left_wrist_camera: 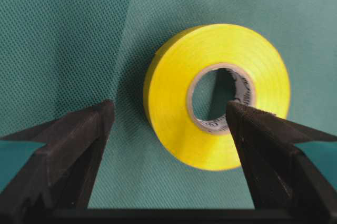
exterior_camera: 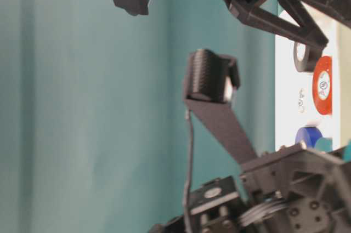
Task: Put the tape alternately from left to right into the white case.
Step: 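Move the left gripper over the yellow tape roll and grasp it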
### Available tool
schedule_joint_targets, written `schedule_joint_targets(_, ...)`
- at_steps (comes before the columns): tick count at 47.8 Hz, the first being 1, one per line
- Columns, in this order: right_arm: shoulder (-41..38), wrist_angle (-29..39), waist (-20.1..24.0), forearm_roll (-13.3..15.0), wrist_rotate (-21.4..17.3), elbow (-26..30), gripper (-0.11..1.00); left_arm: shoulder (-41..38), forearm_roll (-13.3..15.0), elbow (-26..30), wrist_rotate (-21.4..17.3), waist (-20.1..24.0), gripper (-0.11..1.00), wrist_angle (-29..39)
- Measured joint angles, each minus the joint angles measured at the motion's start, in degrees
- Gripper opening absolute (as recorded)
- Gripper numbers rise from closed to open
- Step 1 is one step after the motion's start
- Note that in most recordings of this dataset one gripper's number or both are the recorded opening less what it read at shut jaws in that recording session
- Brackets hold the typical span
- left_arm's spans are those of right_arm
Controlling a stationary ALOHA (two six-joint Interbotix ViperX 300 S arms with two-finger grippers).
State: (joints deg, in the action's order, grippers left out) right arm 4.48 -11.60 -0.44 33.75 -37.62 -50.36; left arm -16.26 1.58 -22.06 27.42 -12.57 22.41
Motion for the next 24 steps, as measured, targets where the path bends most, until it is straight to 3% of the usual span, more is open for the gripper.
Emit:
schedule_joint_targets(17,-0.1,0.1,0.1,0.0,0.0,-0.6,0.77,-1.6,0.0,0.6,0.2,0.4,0.82,-0.1)
schedule_joint_targets(21,0.0,0.0,0.1,0.0,0.0,-0.6,0.77,-1.6,0.0,0.9,0.1,0.4,0.75,0.1)
schedule_joint_targets(24,-0.1,0.0,0.0,0.0,0.0,-0.5,0.77,-1.7,0.0,1.1,0.1,0.4,0.6,0.1)
